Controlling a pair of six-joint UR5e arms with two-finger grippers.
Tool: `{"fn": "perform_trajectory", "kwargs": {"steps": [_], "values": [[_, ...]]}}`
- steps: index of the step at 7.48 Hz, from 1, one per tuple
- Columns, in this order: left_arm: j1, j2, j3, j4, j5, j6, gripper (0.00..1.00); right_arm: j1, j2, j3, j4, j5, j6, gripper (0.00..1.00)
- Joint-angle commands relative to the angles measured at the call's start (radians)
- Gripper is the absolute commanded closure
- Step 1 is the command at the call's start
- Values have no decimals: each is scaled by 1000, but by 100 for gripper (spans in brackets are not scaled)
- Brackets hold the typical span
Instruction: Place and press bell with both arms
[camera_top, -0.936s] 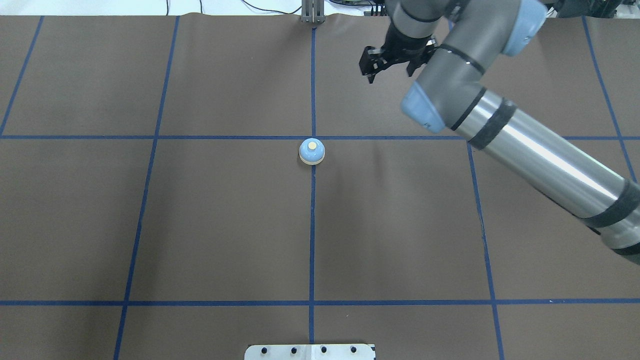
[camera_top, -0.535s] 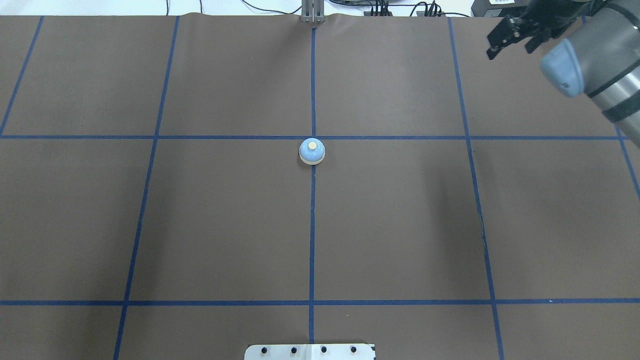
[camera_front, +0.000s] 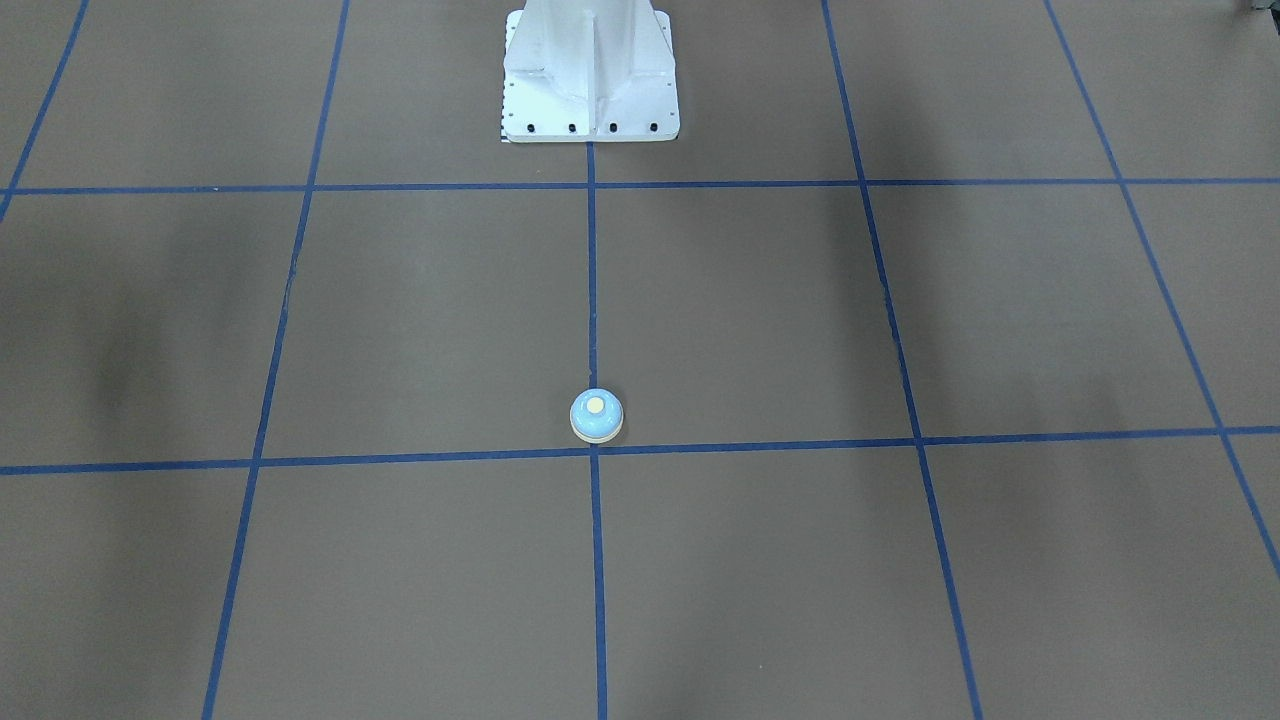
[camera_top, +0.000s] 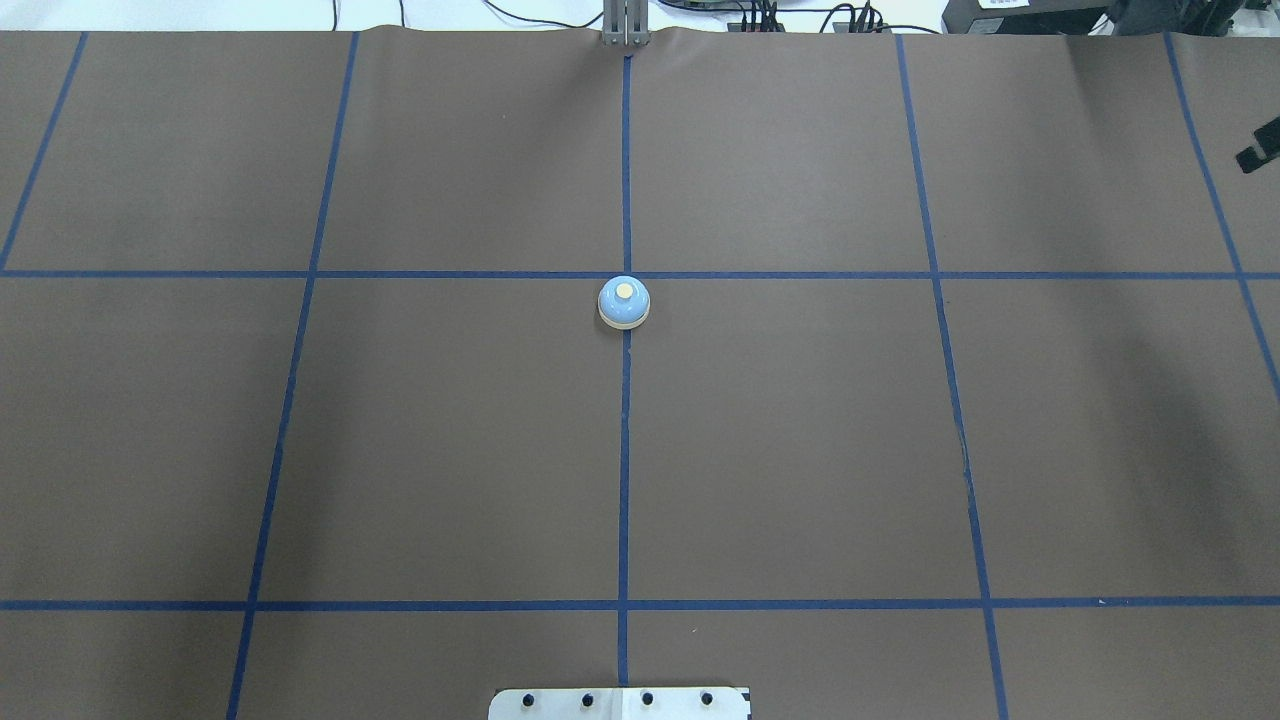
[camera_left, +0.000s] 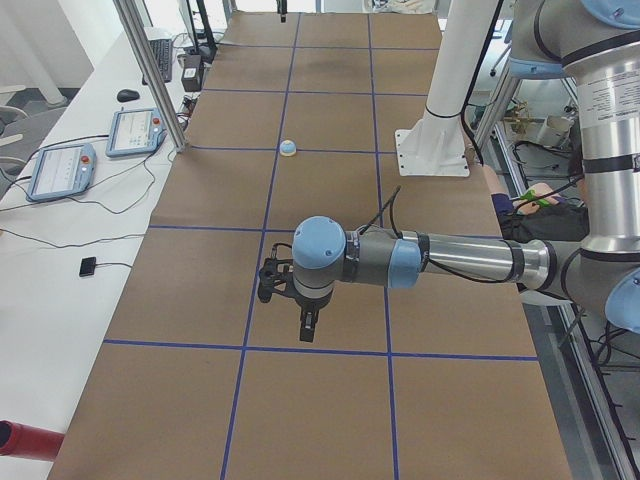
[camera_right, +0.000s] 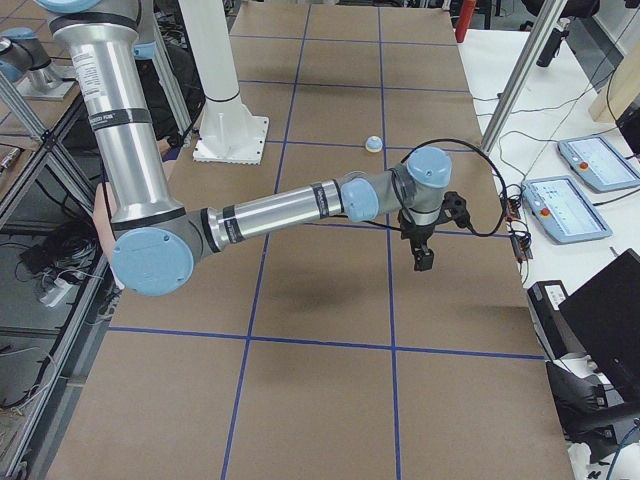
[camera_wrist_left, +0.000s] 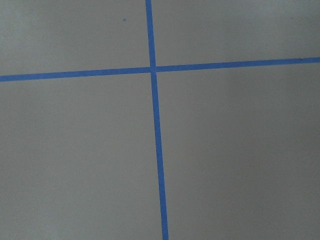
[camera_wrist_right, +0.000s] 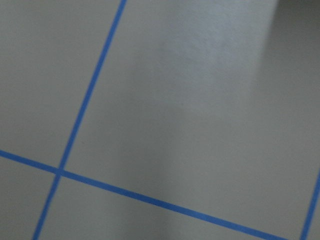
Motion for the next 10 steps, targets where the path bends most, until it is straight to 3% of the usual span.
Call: {"fn": "perform_trajectory", "kwargs": {"steps": [1, 2, 3, 10], "values": [[0, 2, -1, 1, 5, 0, 0, 93, -180, 65, 4, -1, -66, 0], [0, 4, 1, 1, 5, 0, 0, 109, -264, 118, 4, -4, -62, 0], [0, 4, 1, 1, 5, 0, 0, 121, -283, 163, 0, -1, -51, 0], [0, 5, 6, 5, 6, -2, 0, 117, -260, 162, 1, 1, 27, 0]]}}
